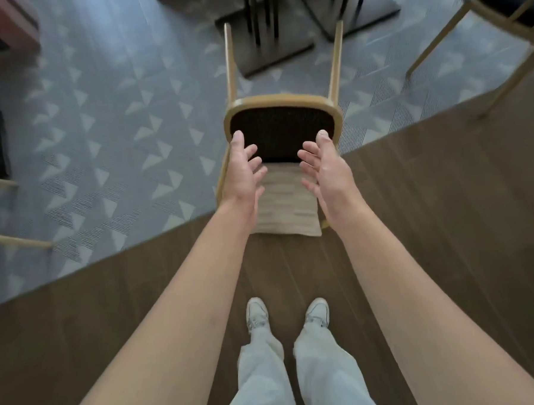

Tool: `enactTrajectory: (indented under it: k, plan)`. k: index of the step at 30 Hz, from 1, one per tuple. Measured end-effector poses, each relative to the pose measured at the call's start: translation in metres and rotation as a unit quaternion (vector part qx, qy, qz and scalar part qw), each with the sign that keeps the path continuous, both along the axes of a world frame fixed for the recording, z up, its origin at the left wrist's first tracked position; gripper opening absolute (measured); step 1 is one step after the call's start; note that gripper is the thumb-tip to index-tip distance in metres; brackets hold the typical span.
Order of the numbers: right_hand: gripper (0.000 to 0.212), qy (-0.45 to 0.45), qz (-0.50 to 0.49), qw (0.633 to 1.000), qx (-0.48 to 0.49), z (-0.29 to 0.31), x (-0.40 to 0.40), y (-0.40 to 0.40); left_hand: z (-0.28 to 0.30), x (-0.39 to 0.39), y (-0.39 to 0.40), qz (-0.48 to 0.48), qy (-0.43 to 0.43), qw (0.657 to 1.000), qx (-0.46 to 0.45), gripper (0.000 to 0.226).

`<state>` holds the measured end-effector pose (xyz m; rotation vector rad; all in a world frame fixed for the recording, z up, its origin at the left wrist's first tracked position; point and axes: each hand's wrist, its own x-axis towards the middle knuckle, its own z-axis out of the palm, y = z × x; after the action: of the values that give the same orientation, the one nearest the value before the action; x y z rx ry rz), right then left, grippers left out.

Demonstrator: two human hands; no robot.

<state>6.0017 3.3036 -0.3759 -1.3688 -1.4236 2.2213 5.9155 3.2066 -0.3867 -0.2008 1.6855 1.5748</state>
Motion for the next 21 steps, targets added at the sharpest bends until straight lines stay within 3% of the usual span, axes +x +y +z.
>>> enactTrajectory:
  k: [6, 21]
  plan:
    - [0.059, -0.031, -0.002, 0.999, -0.015, -0.118, -0.008, -0.014, -0.123, -0.011, -0.005, 0.002, -0.045, 0.999, -0.027, 0.071]
    - [0.053, -0.073, -0.082, 0.992, -0.065, -0.512, -0.024, -0.040, -0.515, 0.003, -0.009, 0.065, -0.132, 0.988, -0.055, 0.063]
